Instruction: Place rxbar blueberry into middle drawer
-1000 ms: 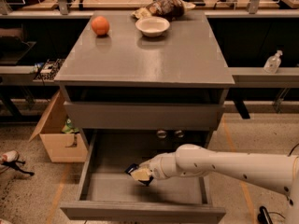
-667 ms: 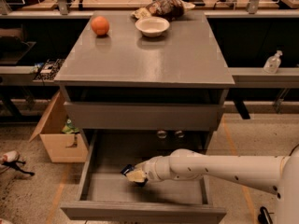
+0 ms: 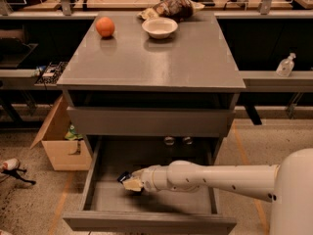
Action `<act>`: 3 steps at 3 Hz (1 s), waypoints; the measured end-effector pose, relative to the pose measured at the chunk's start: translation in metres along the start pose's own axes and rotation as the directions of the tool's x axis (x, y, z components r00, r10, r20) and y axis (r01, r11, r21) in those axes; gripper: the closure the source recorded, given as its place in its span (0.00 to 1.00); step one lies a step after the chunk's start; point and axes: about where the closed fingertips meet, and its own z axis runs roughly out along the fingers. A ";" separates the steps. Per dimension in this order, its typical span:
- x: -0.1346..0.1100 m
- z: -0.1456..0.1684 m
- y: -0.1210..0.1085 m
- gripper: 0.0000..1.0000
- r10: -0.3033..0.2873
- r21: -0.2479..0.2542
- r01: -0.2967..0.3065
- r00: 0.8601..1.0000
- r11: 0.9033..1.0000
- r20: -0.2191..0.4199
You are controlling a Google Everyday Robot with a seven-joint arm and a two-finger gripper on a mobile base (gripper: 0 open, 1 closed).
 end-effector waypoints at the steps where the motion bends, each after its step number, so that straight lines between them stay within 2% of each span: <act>1: -0.007 0.016 0.004 1.00 -0.019 -0.015 0.020 1.000 1.000 0.014; 2: -0.007 0.017 0.005 0.83 -0.019 -0.017 0.019 1.000 1.000 0.013; 3: -0.007 0.018 0.006 0.59 -0.019 -0.019 0.019 1.000 1.000 0.012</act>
Offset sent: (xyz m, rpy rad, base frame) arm 0.0051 0.0145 -0.0025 0.0112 -0.0141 0.0158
